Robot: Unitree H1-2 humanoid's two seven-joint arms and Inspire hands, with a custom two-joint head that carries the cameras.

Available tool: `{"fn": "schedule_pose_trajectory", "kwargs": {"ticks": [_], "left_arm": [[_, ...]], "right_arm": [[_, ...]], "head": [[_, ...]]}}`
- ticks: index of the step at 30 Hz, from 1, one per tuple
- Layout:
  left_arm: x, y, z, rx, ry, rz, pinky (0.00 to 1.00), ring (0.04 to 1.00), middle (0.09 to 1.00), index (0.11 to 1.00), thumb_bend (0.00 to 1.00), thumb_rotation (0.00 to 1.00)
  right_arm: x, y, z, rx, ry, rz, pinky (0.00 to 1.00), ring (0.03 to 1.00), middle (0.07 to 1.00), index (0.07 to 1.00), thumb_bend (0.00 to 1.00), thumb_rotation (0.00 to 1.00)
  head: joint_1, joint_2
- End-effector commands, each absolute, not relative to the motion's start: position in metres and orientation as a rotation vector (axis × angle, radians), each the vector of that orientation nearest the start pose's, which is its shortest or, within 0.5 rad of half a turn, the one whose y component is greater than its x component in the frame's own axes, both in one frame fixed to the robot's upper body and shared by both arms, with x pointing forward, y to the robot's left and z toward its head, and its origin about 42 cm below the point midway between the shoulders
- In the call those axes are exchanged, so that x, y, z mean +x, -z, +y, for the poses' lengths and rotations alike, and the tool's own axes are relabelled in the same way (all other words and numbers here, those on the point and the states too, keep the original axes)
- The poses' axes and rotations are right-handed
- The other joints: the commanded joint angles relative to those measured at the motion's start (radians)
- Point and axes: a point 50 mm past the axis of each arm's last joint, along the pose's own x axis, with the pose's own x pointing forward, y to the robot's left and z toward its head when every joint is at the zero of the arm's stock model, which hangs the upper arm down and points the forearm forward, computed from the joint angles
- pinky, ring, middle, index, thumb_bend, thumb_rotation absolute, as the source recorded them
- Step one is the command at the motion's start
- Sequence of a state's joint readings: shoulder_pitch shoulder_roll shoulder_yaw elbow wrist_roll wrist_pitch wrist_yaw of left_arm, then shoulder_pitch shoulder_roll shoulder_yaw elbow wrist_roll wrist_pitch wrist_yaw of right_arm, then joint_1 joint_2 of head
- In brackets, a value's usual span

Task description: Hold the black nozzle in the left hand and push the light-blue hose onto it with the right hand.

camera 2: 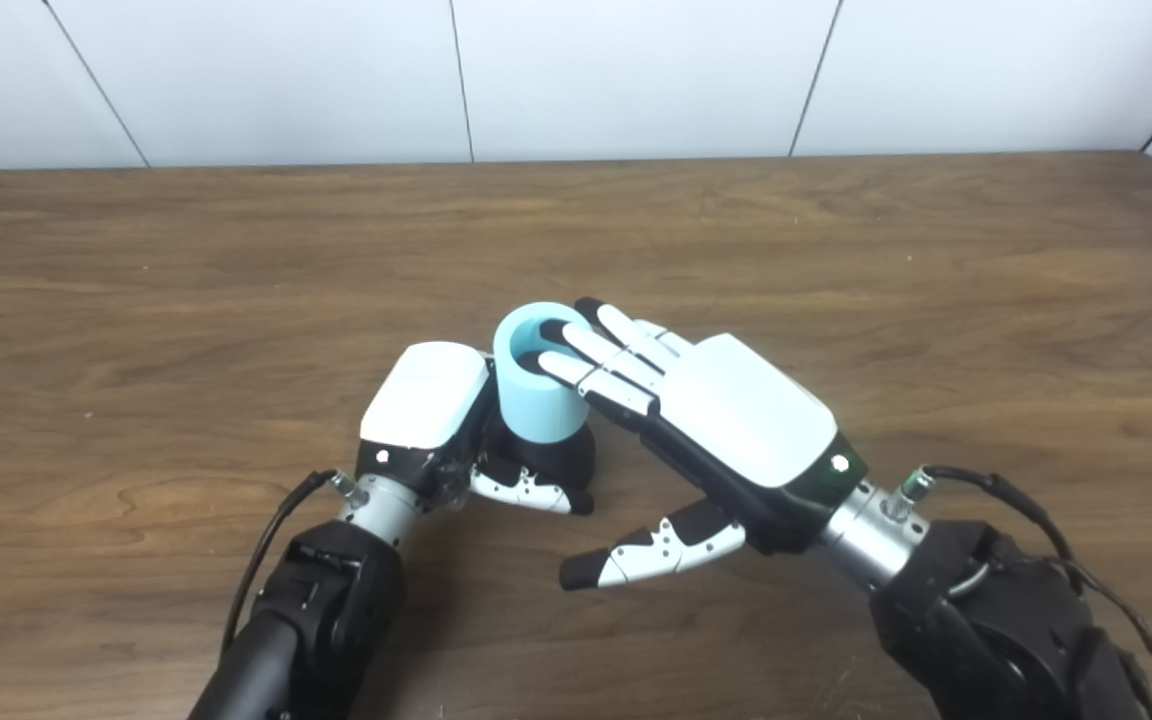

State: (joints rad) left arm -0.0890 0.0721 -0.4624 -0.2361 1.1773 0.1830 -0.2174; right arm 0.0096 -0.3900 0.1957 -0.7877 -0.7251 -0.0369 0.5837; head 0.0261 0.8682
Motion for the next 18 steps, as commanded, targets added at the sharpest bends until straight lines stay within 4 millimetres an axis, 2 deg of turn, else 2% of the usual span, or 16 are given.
{"fn": "schedule_pose_trajectory", "kwargs": {"ticks": [1,6,10,18], "left_arm": [[0.276,-0.158,0.110,1.232,0.345,-0.226,0.71,0.589,0.504,0.481,0.52,0.00],[0.277,-0.158,0.111,1.228,0.341,-0.220,0.71,0.594,0.507,0.480,0.52,0.00],[0.277,-0.159,0.110,1.239,0.340,-0.229,0.70,0.589,0.517,0.477,0.52,0.00],[0.278,-0.159,0.110,1.250,0.344,-0.238,0.69,0.570,0.501,0.482,0.52,0.00]], "right_arm": [[0.208,-0.259,-0.215,-1.224,-0.605,-0.509,0.92,1.000,0.951,0.905,0.59,0.90],[0.210,-0.268,-0.213,-1.219,-0.604,-0.509,0.94,1.000,0.963,0.917,0.59,0.90],[0.212,-0.283,-0.213,-1.223,-0.580,-0.548,0.91,1.000,0.985,0.927,0.59,0.90],[0.213,-0.309,-0.211,-1.195,-0.528,-0.610,0.94,1.000,0.989,0.920,0.58,0.86]], "head": [[0.001,0.001],[0.001,0.002],[0.002,0.002],[0.006,0.001]]}}
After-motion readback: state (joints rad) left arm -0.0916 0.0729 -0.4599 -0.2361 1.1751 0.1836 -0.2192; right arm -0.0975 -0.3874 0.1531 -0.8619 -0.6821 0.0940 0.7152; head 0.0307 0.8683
